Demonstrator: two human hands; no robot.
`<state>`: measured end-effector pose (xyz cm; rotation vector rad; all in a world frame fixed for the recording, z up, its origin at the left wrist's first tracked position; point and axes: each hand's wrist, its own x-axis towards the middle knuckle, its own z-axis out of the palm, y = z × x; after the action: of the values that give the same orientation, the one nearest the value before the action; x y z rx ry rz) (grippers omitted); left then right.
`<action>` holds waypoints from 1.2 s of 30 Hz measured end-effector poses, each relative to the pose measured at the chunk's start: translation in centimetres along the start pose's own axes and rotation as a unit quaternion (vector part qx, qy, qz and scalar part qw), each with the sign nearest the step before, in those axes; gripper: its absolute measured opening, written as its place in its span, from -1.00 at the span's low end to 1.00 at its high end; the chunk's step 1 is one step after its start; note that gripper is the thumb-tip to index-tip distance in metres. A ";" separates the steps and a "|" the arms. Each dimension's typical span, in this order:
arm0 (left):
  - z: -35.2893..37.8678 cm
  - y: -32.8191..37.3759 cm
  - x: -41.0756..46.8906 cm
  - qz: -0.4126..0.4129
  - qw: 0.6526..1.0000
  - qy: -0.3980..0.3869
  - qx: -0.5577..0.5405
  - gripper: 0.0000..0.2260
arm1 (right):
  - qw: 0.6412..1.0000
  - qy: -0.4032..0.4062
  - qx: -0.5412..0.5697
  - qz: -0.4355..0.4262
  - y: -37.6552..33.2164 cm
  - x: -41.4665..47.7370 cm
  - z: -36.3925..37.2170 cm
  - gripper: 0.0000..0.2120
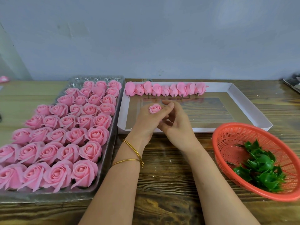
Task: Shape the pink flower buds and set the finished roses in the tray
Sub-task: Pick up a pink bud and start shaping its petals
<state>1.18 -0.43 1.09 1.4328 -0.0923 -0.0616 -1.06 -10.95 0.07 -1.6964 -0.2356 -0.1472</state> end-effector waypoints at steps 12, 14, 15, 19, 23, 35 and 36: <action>0.4 0.2 0.0 0.005 0.999 0.023 0.028 -0.54 | 1.000 -0.003 0.000 -0.007 0.0 0.0 0.1 -0.55; 0.6 0.3 -0.1 -0.015 0.999 0.028 0.029 -0.52 | 1.000 0.004 -0.014 -0.013 0.1 0.0 0.2 -0.53; 0.7 0.2 -0.1 -0.016 0.999 0.025 0.028 -0.53 | 1.000 0.009 -0.019 -0.018 0.1 0.0 0.2 -0.53; 0.6 0.3 -0.5 0.007 1.000 -0.004 0.003 -0.87 | 0.999 0.020 -0.034 -0.028 0.1 -0.1 0.1 -0.50; 0.2 0.4 -0.4 0.003 1.000 -0.006 0.013 -0.86 | 1.000 0.006 -0.022 -0.010 0.1 -0.1 -0.1 -0.50; 0.3 0.0 -0.1 0.021 0.999 0.022 -0.017 -0.84 | 1.000 -0.015 0.017 -0.001 -0.4 -0.1 0.0 -0.60; 0.4 -0.1 0.0 0.014 0.999 0.030 -0.023 -0.82 | 1.000 -0.009 0.019 0.000 -0.3 0.0 0.0 -0.60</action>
<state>1.10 -0.86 1.08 1.3861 -0.0612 0.0037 -1.18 -10.93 0.37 -1.6607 -0.2499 -0.1269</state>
